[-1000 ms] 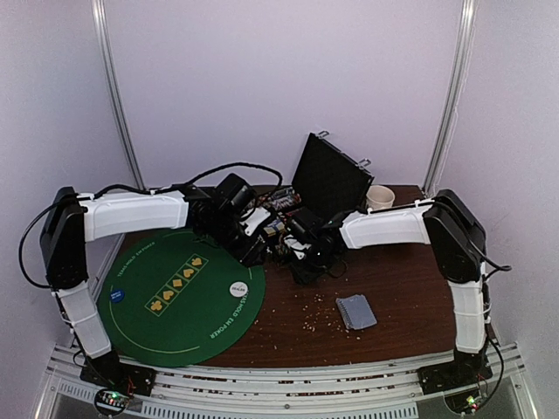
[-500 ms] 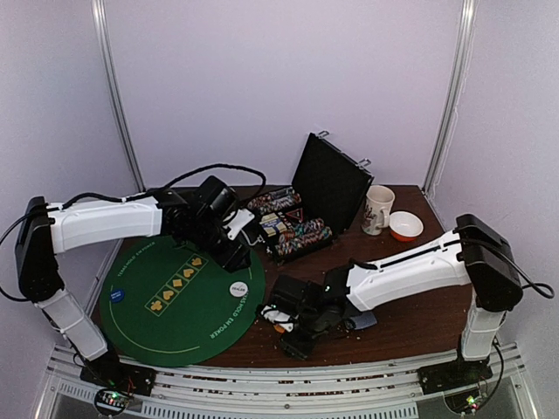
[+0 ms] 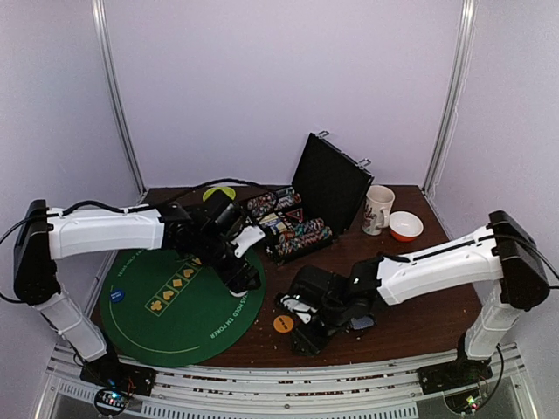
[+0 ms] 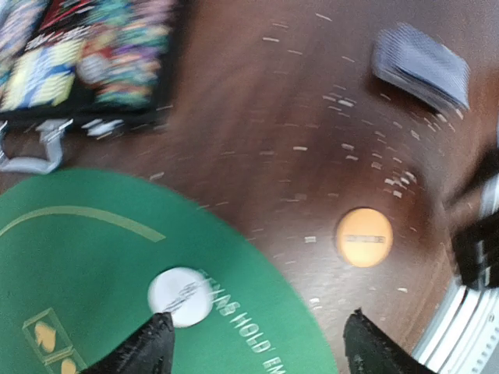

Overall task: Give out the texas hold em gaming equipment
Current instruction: Move the big blind button to the center of the board, then pick up the big blind button from the center of the board.

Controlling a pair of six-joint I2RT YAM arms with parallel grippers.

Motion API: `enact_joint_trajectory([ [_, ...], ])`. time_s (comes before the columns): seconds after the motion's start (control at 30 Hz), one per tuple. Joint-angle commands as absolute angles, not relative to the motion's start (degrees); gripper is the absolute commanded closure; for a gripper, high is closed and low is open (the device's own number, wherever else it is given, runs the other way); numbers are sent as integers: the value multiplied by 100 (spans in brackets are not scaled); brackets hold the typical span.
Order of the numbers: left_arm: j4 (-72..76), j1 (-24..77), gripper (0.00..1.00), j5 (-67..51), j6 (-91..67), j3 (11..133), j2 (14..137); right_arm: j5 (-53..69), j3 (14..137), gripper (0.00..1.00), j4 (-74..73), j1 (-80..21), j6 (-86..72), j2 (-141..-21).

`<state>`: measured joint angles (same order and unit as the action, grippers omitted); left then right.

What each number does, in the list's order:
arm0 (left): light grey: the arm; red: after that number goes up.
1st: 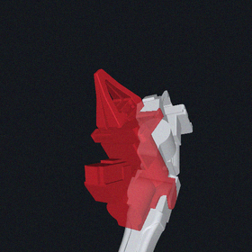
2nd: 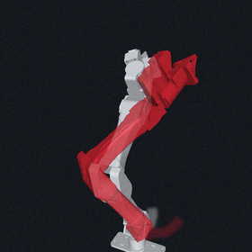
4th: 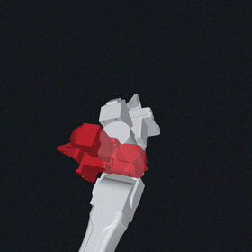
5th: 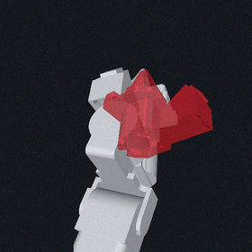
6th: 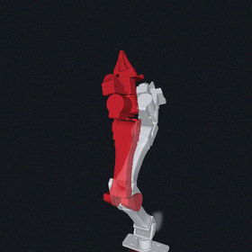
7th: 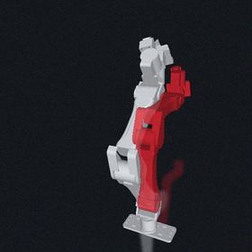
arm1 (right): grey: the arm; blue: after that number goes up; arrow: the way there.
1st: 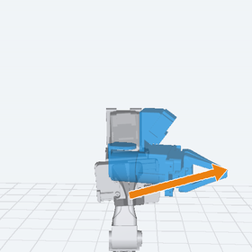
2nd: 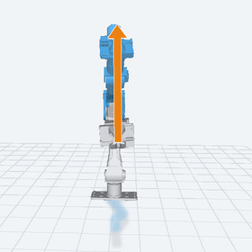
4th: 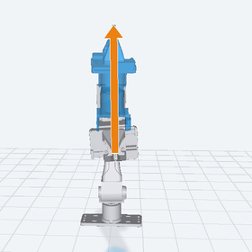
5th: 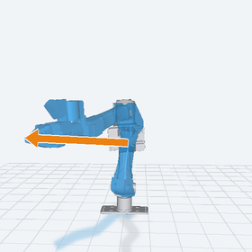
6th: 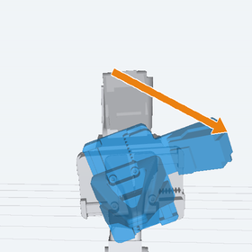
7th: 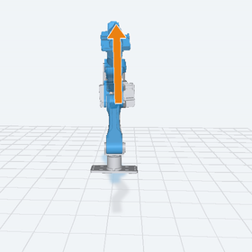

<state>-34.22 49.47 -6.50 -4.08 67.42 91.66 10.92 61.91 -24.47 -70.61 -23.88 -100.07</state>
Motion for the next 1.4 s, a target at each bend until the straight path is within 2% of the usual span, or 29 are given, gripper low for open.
enact_joint_trajectory([
  [0.0, -3178, 5688, 19, -865, 160, 7095, 9892, 1071, 5900, 43, -2841, -6404, -2826, -9081],
  [0.2, -3567, 6078, 13, -411, 268, 7823, 11048, 435, 5599, 35, -3627, -5578, -3104, -7918],
  [0.23, -3671, 6143, 4, -306, 288, 7961, 11217, 240, 5566, 34, -3745, -5465, -3109, -7776],
  [0.33, -3932, 6277, 2, -173, 303, 8340, 11627, -66, 5525, 33, -4091, -5145, -3108, -7442],
  [0.63, -4217, 6329, 10, -645, 417, 8397, 11764, -595, 5620, 30, -4785, -4525, -2855, -6793],
  [0.9, -4285, 6487, 8, -752, 500, 8689, 11850, -484, 5622, 29, -4779, -4443, -2711, -6908],
  [1.03, -4250, 6685, 7, -684, 759, 8758, 11876, -389, 5582, 29, -4698, -4439, -2672, -6957],
  [1.17, -4454, 6706, 14, -445, 689, 8797, 12137, -361, 5564, 29, -4672, -4432, -2649, -6974],
  [1.37, -4573, 6697, 16, -112, 606, 8867, 12245, -286, 5522, 29, -4619, -4436, -2611, -6968],
])
